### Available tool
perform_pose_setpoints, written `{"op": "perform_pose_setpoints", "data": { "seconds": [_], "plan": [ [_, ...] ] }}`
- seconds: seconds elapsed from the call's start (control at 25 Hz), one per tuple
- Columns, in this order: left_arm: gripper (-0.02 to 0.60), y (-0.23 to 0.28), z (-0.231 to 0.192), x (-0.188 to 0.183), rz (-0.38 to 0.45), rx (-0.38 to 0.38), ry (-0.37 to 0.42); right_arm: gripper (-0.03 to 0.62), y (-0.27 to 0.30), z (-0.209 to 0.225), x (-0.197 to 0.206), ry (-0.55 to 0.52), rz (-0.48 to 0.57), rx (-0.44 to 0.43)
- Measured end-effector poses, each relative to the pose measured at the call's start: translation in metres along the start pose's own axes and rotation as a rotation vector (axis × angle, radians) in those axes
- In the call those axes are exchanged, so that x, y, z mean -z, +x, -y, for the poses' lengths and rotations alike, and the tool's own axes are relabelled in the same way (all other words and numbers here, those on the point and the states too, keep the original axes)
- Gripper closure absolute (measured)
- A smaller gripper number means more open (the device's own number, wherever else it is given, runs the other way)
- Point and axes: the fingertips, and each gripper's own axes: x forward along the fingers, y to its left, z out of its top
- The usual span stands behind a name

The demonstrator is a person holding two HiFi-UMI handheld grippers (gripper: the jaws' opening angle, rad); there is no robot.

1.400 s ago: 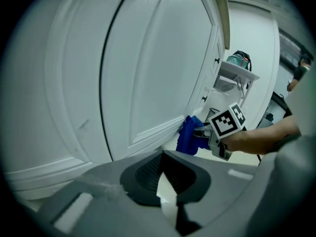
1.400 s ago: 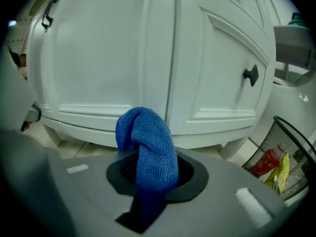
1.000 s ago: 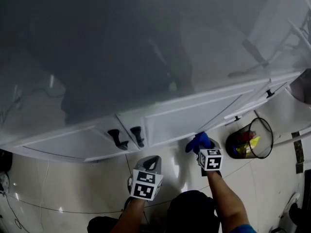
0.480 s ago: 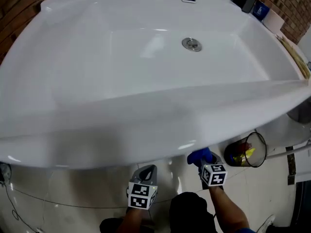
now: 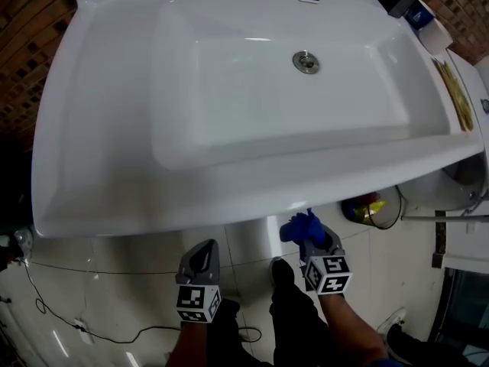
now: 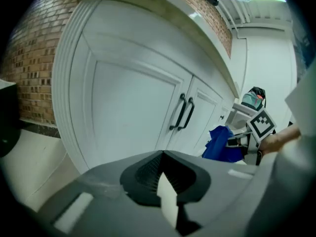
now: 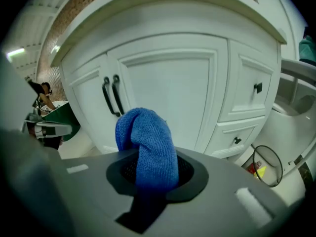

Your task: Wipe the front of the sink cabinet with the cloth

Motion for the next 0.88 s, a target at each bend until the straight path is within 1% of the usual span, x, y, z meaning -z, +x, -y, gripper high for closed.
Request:
{"op": "perform_pose_setpoints", "data": {
  "seconds": [0.12,0.24,0.36,0.44,0.52,0.6,0.68,0.88],
  "plan": [
    [0.575,-0.050,0.015,-0.045,0.023,0.002,-0.001,0.510,-0.052,-0.022,-0.040,-0.001,0.019,-0.010],
    [0.575,-0.109,0.029,-0.092,0.047,-0.015,0.024,0.510,-0.105,-0.053,-0.091,-0.018,0.059,-0.033],
    [0.575,-0.164,0.039,-0.141,0.101,-0.050,0.032,0.510,-0.157,-0.083,-0.146,-0.055,0.118,-0.057],
    [0.575,-0.200,0.044,-0.167,0.127,-0.082,0.022,0.510,-0.194,-0.103,-0.176,-0.061,0.142,-0.074],
    [0.575,-0.233,0.051,-0.185,0.133,-0.094,0.021,0.510,-0.229,-0.122,-0.203,-0.051,0.171,-0.090],
    [0.575,-0.261,0.058,-0.200,0.130,-0.083,0.046,0.510,-0.263,-0.140,-0.226,-0.043,0.210,-0.106],
    [0.575,-0.289,0.068,-0.214,0.144,-0.090,0.072,0.510,-0.295,-0.156,-0.245,-0.059,0.248,-0.136],
    [0.575,-0.348,0.093,-0.244,0.227,-0.195,0.070,0.510,-0.356,-0.180,-0.268,-0.118,0.309,-0.252]
  ]
}}
